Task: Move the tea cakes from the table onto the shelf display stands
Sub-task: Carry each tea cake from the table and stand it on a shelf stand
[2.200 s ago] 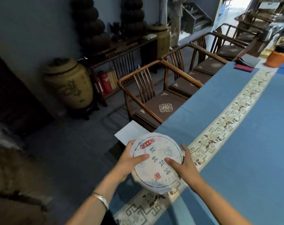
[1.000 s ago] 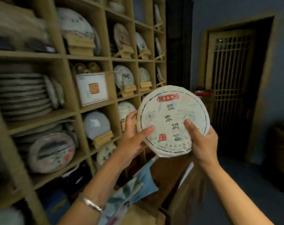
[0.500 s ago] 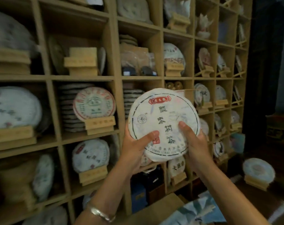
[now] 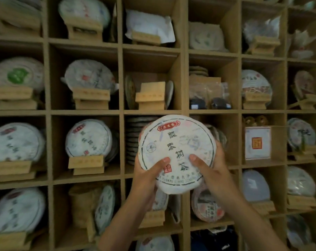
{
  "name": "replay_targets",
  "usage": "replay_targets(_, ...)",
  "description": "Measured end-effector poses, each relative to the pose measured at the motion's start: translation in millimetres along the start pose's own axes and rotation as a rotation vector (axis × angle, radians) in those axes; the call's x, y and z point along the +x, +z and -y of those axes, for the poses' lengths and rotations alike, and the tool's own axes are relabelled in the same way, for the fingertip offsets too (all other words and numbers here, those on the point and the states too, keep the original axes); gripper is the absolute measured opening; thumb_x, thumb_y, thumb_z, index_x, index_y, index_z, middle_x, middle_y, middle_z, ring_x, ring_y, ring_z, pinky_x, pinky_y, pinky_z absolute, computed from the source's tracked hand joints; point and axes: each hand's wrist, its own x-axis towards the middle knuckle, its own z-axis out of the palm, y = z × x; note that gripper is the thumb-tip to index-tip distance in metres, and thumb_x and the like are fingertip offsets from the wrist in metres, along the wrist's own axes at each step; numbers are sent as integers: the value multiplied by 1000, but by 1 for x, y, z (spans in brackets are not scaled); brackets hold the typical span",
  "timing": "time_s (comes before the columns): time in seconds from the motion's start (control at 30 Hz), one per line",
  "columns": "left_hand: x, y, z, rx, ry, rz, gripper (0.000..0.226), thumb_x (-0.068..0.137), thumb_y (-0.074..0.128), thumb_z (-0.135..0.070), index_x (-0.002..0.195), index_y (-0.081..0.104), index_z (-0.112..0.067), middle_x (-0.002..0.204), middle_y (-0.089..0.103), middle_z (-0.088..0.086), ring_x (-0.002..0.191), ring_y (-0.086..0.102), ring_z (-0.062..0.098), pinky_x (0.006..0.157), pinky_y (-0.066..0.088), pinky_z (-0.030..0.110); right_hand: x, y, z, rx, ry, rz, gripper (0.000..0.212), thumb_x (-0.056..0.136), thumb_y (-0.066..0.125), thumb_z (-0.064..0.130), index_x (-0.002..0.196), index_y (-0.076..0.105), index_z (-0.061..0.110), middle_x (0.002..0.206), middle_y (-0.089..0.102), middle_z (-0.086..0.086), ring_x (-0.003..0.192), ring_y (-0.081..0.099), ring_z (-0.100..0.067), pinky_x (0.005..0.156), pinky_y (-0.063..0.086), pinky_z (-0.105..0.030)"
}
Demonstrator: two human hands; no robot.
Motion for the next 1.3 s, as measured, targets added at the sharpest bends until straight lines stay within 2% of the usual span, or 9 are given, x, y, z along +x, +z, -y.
replay_targets(0.17,54,20,-32,105,51,135,67,78,76,-14,138,48,-25,126,68,7,114,66,28,90,56,52,60,4,21,113,-128,-93,76,50,88,36,117,52,46,113,71,18,102,70,-6,70,62,-31)
replay_targets(0.4,141,44,-93,547,11,211,49,88,64,-47,132,52,-29,115,73,3,104,71,23,84,60,44,140,4,40,204,-220,-172,91,50,90,39,132,51,35,123,70,7,109,69,-12,77,62,-41)
replay_targets(0.5,179,43,-117,562,53,82,47,97,44,-55,127,58,-21,107,74,4,96,71,22,74,60,36,170,5,46,238,-260,-175,88,50,90,38,129,53,35,123,69,5,110,69,-14,79,62,-44)
replay_targets(0.63,233,24,-131,608,99,-185,43,100,49,-39,135,45,-15,127,59,11,107,59,23,71,52,32,203,8,49,258,-320,-199,84,56,88,32,131,50,32,125,68,3,111,68,-14,83,60,-49)
replay_targets(0.77,278,2,-122,961,161,-252,66,90,66,-30,145,35,-12,139,50,12,123,51,30,100,47,42,227,10,43,269,-365,-240,82,57,86,30,131,50,30,123,69,5,108,69,-11,77,62,-40)
replay_targets(1.0,325,-8,-95,1009,47,-214,88,91,65,-41,154,15,-6,155,33,15,139,35,33,105,36,37,253,3,31,229,-383,-262,82,58,85,29,132,49,31,122,68,5,109,69,-11,78,62,-42)
replay_targets(1.1,338,-11,-90,927,-27,-240,84,91,63,-44,152,18,-7,145,42,14,121,49,29,90,41,33,257,-2,25,218,-398,-252,82,59,85,28,132,49,32,123,68,7,109,68,-9,77,63,-39)
replay_targets(1.2,346,-19,-93,808,-109,-209,73,88,67,-44,145,35,-11,105,54,1,83,52,15,64,42,30,259,-5,21,210,-411,-238,78,61,85,26,130,50,33,122,69,7,109,68,-9,74,63,-35)
replay_targets(1.3,351,-27,-94,836,-121,-148,71,85,71,-42,142,39,-15,114,54,2,92,54,19,73,45,35,259,-8,19,206,-417,-236,75,61,84,26,127,51,36,120,69,10,107,68,-7,73,63,-35)
